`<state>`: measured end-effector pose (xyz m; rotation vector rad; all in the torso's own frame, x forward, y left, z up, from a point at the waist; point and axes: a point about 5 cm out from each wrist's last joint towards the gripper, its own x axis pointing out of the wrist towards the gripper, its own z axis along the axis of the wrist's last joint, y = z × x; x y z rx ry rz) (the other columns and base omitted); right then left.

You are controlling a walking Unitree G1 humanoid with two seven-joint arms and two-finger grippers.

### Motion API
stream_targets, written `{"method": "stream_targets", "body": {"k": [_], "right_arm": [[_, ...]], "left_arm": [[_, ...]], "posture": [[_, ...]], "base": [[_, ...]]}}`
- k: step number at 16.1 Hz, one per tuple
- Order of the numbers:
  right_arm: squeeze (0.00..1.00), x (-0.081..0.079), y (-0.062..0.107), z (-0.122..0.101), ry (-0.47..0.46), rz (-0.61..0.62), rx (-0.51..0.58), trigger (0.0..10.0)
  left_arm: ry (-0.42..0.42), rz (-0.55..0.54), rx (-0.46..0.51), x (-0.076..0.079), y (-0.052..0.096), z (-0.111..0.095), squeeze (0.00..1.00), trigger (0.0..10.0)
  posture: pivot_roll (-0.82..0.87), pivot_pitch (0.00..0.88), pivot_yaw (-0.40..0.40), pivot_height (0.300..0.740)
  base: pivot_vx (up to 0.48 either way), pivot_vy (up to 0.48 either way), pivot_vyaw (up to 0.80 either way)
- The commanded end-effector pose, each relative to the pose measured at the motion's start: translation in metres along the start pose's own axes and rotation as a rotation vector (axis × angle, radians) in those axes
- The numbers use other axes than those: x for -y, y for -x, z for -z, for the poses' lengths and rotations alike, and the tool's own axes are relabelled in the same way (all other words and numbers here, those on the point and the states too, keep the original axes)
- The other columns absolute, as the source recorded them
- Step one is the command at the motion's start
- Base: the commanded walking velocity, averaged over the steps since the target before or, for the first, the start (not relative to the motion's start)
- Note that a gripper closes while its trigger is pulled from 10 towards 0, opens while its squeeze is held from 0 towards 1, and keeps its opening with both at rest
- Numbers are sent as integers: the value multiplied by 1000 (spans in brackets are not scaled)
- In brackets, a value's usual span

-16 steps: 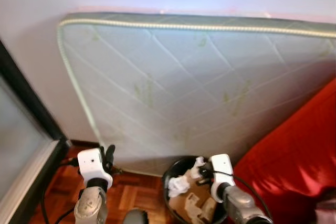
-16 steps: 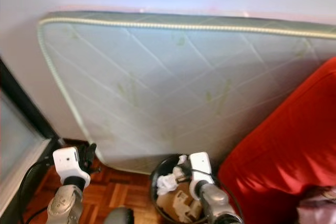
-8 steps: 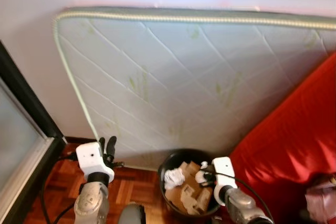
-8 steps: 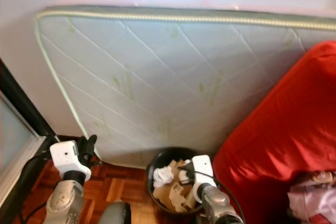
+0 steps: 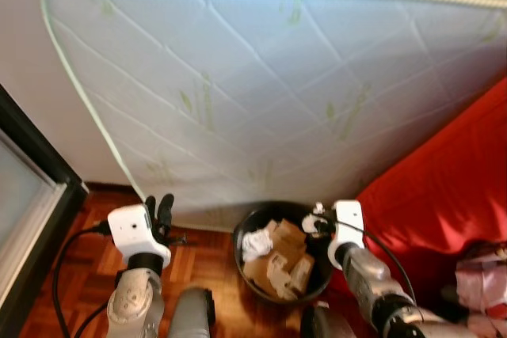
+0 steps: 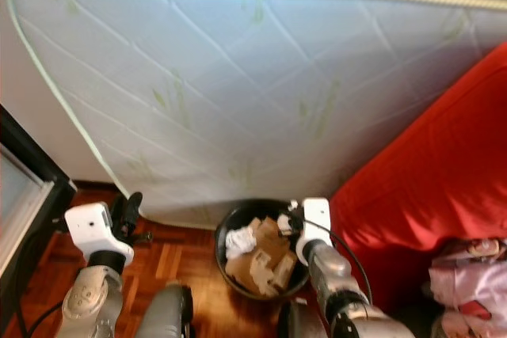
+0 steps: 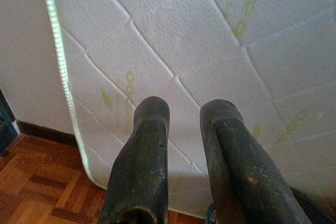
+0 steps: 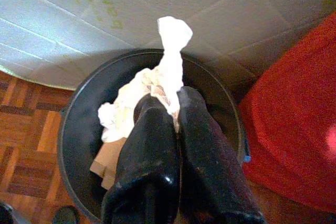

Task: Clean up the room

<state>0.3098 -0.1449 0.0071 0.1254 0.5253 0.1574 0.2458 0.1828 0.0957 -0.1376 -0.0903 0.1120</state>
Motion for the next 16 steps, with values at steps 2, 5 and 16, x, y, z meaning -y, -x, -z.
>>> {"method": "stream_targets", "body": {"k": [2, 5, 16], "right_arm": [[0, -5, -2, -2, -6, -16, -8, 10000], [0, -11, -3, -1, -5, -44, -15, 10000], [1000, -18, -6, -9, -33, -96, -2, 10000]], "left_arm": [[1, -5, -21, 4, 5, -1, 0, 10000], [1, -11, -25, 6, 14, -6, 0, 10000], [-1, -31, -62, 5, 27, -9, 0, 10000]], "posture": [[208, 266, -78, 637], [213, 299, -87, 637], [218, 344, -92, 637]], "base": [[0, 0, 0], [0, 0, 0], [0, 0, 0]]}}
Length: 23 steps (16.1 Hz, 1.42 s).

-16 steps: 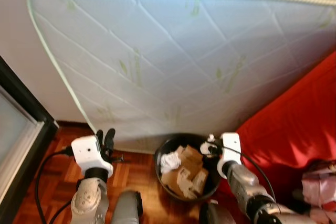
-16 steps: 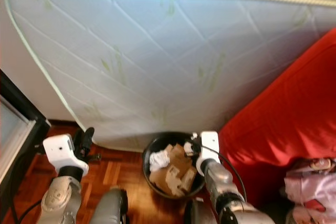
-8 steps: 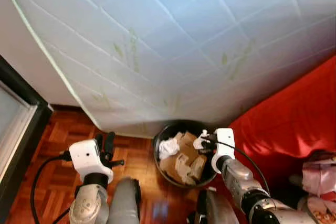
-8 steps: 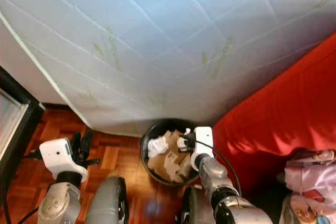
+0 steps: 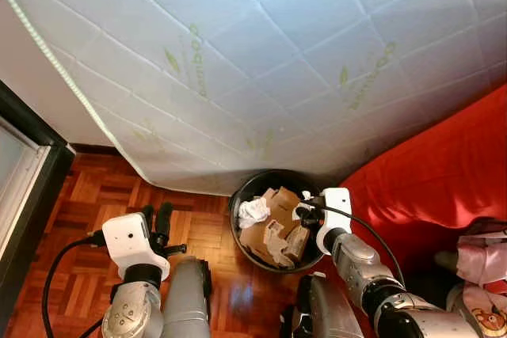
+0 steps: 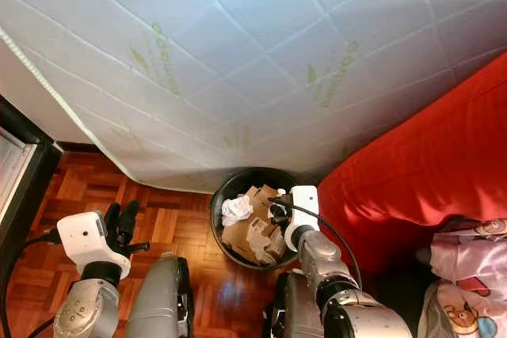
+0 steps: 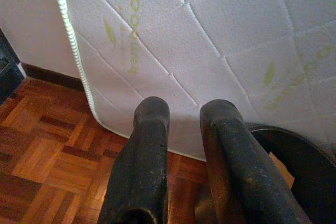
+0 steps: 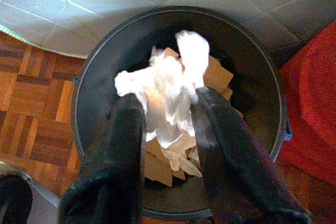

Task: Clean up the room

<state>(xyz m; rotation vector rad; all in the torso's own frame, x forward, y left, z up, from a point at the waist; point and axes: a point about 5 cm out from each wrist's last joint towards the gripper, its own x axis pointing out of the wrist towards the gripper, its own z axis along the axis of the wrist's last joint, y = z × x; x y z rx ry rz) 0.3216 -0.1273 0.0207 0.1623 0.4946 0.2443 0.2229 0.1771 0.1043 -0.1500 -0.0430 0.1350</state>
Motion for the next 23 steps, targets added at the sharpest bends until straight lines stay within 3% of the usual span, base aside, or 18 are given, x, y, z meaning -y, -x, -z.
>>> {"method": "stream_targets", "body": {"k": [1, 8, 10, 11, 14, 15, 16, 17, 18, 19, 20, 21, 23], "right_arm": [[1000, -1, 1, 7, -24, -6, -27, 10000], [1000, -14, -1, 10, -46, -107, -63, 10000], [1000, -16, -1, 11, -4, -120, -79, 10000], [1000, -16, -3, 3, 37, -111, -26, 10000], [1000, -19, -4, -2, -33, -126, -5, 10000], [1000, -23, -4, 7, 119, -139, -77, 10000], [1000, -23, -3, 9, 191, -130, -88, 10000], [1000, -25, -4, 8, 98, -142, -69, 10000], [1000, -27, -4, 9, 63, -167, -75, 10000], [1000, -30, -4, 10, 151, -200, -100, 10000], [1000, -29, -5, 6, 171, -174, -63, 10000], [1000, -28, -6, -3, 121, -128, -4, 10000], [0, -26, -7, -7, 131, -99, 2, 10000]], "left_arm": [[-10, -5, -16, 1, 4, 1, 0, 10000], [-14, -7, -22, 0, 4, -1, 0, 10000], [-13, -6, -24, 0, 4, -1, 0, 10000], [-13, -7, -25, 0, 4, -1, 0, 10000], [-15, -7, -24, 0, 4, -1, 0, 10000], [-16, -7, -23, 0, 3, -1, 0, 10000], [-16, -7, -22, 0, 3, -1, 0, 10000], [-15, -8, -21, 0, 3, -2, 0, 10000], [-16, -9, -20, 0, 2, -2, 0, 10000], [-17, -7, -21, 0, 2, -2, 0, 10000], [-17, -6, -21, 0, 2, -2, 0, 10000], [-18, -6, -19, 0, 1, -3, 0, 10000], [-18, -8, -18, -1, 0, -2, 0, 10000]], "posture": [[218, 344, -92, 637], [220, 347, -88, 637], [224, 347, -88, 637], [224, 345, -87, 637], [225, 345, -85, 637], [224, 344, -85, 637], [228, 340, -87, 637], [231, 342, -83, 637], [231, 342, -83, 637], [231, 342, -83, 637], [231, 342, -83, 637], [232, 339, -82, 637], [231, 337, -81, 637]], "base": [[0, 0, 0], [0, 0, 0], [0, 0, 0], [0, 0, 0], [0, 0, 0], [0, 0, 0], [0, 0, 0], [0, 0, 0], [0, 0, 0], [0, 0, 0], [0, 0, 0], [0, 0, 0], [0, 0, 0]]}}
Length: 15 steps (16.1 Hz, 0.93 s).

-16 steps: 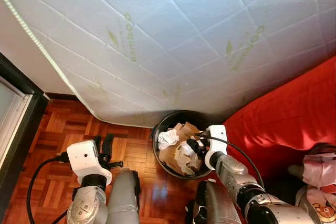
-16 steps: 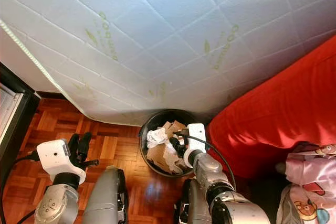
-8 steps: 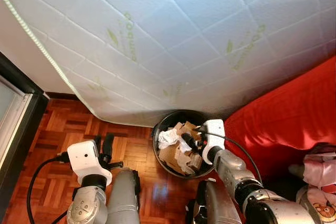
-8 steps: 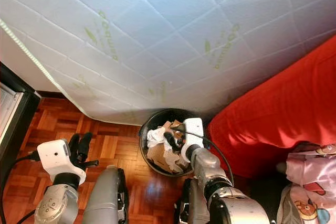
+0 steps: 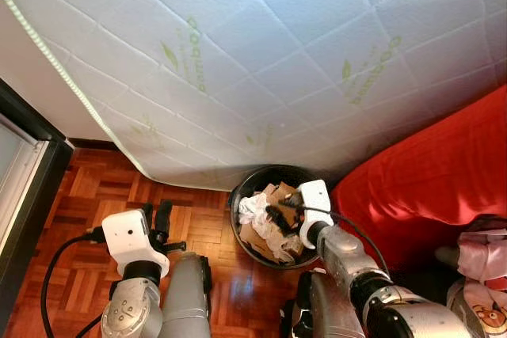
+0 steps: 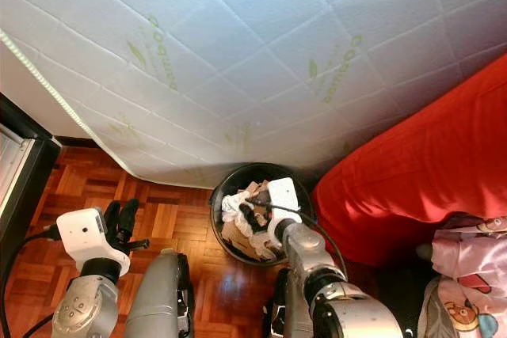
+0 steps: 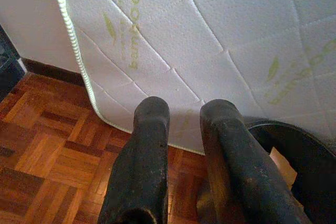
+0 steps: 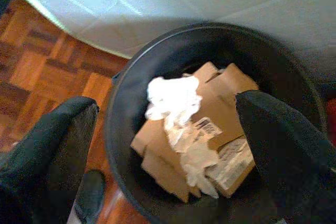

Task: Clean up the room

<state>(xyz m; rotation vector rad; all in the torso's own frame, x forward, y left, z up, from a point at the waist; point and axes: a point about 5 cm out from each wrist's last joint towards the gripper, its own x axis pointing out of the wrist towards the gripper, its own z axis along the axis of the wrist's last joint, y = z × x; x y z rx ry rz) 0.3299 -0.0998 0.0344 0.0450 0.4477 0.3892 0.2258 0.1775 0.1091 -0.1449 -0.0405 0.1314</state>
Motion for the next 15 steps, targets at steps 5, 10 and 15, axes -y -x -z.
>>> {"method": "stream_targets", "body": {"k": [5, 10, 15], "right_arm": [[0, 24, 10, 10, -91, 119, 21, 10000], [0, 56, 32, 38, -172, 251, -26, 10000], [0, 63, 52, 76, -209, 296, -111, 10000]], "left_arm": [[-21, -23, -60, -8, 1, 17, 0, 10000], [-66, -63, -187, -30, 2, 52, 0, 10000], [-93, -81, -293, -49, -2, 85, 0, 10000]], "posture": [[215, 288, -74, 641], [209, 189, -61, 700], [199, 69, -38, 729]], "base": [[0, 0, 0], [0, 0, 0], [0, 0, 0]]}}
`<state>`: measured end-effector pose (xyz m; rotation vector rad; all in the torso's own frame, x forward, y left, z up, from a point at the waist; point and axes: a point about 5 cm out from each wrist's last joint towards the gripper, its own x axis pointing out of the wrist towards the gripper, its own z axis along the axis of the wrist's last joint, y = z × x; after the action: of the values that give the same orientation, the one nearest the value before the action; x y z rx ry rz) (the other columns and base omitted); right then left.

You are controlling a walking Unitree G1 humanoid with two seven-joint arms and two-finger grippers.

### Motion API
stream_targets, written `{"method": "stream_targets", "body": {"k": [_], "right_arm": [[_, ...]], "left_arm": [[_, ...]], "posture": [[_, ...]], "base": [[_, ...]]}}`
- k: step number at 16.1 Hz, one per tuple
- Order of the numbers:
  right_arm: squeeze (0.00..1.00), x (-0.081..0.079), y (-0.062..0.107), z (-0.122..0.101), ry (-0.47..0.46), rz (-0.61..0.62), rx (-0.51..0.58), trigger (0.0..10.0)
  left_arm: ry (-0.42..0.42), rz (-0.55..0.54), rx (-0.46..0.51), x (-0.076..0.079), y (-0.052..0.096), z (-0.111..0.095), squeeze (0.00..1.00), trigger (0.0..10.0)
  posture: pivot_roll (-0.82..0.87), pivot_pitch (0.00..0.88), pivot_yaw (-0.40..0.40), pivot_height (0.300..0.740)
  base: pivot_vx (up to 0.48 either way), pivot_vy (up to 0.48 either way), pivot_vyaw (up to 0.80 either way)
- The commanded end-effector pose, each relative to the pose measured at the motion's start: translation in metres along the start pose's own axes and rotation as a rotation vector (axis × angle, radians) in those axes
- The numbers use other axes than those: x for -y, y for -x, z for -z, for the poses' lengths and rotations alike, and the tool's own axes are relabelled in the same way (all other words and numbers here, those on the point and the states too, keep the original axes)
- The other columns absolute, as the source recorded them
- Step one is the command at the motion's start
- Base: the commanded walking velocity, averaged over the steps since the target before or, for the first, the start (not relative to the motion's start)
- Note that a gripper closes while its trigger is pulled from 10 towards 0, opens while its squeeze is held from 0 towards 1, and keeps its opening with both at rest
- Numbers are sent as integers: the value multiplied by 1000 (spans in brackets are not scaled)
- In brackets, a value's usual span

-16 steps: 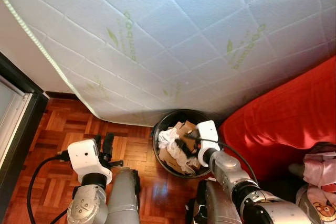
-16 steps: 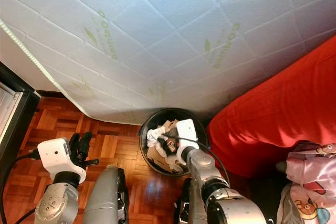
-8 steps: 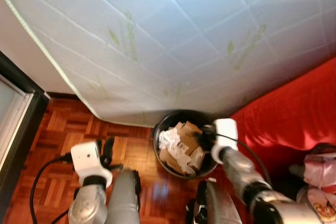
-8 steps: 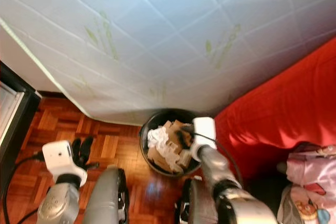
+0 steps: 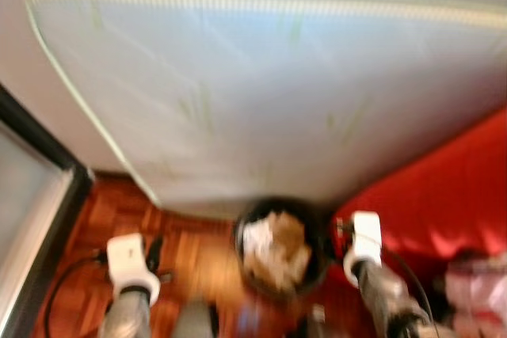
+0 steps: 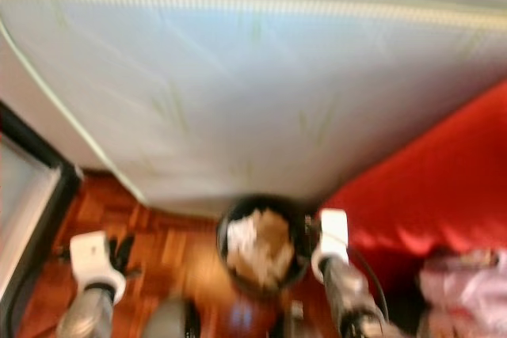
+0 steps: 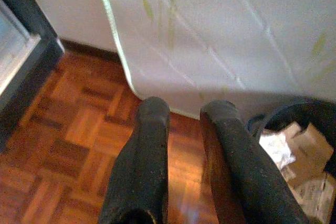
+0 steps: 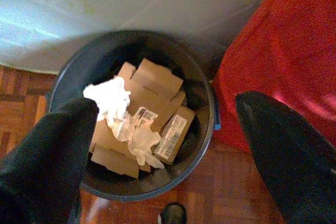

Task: Clean up the room

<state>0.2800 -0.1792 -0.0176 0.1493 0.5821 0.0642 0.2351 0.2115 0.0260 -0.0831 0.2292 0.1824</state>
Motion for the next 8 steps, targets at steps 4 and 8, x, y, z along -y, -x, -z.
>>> {"method": "stream_targets", "body": {"k": [4, 8], "right_arm": [[0, 9, 11, 30, -35, 42, -73, 10000], [0, 19, 19, 45, -58, 104, -122, 10000]], "left_arm": [[-38, -6, -177, -11, -5, 41, 0, 10000], [-49, 8, -336, -10, 0, 72, 0, 10000]], "posture": [[170, 0, -15, 729], [140, 0, -13, 729]], "base": [[0, 0, 0], [0, 0, 0]]}}
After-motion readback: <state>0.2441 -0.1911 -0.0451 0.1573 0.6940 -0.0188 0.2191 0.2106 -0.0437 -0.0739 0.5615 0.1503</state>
